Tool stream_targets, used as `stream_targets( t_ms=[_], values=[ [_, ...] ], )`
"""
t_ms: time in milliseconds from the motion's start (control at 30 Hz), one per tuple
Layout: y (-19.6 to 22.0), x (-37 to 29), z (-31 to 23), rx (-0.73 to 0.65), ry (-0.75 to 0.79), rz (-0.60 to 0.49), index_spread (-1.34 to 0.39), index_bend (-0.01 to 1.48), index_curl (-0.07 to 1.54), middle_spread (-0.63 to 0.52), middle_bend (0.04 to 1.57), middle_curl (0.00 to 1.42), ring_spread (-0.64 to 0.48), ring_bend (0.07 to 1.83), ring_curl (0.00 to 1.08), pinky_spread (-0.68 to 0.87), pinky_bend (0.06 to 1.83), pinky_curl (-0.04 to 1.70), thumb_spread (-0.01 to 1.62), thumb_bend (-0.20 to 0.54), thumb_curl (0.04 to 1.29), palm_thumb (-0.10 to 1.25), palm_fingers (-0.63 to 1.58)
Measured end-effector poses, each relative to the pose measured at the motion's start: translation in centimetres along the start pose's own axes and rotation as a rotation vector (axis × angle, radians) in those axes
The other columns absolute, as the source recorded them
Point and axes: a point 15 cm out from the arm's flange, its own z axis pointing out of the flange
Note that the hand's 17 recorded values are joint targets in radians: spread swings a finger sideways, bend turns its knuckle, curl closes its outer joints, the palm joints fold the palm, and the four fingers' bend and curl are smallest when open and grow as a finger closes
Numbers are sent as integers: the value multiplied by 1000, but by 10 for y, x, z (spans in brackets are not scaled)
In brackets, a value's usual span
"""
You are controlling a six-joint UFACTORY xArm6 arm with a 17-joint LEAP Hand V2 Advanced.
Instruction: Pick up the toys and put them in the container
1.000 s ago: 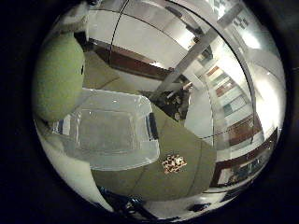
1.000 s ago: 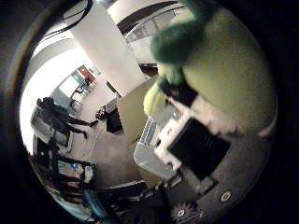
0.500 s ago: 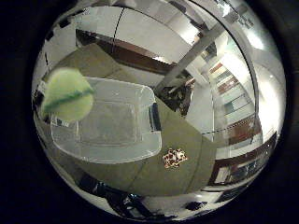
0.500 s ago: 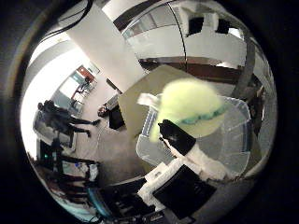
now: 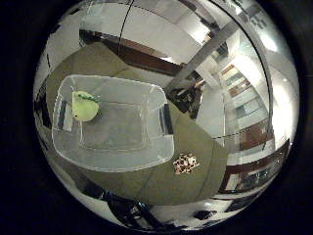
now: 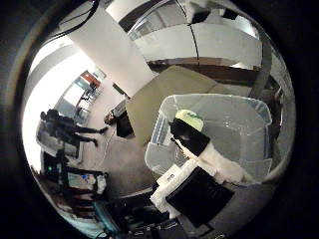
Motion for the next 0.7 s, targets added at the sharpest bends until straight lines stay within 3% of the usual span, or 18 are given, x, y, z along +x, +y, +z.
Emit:
stream_targets(
  t_ms=[133,333,567,700],
  values=[
    [7,57,-33,-2,62,36,-428,189,392,-71,315,351,36,457,247,417,497,184,1109,-28,334,557,385],
    [70,164,-68,-102,177,116,-411,175,356,-48,278,346,43,431,234,381,526,136,1102,-30,304,481,335],
    [182,287,-111,-220,311,221,-408,175,332,-44,269,348,53,402,226,369,554,88,1089,-24,285,431,325],
    [266,330,-111,-310,319,272,-407,176,327,-44,257,348,54,397,226,364,555,60,1081,-23,282,429,326]
  ],
)
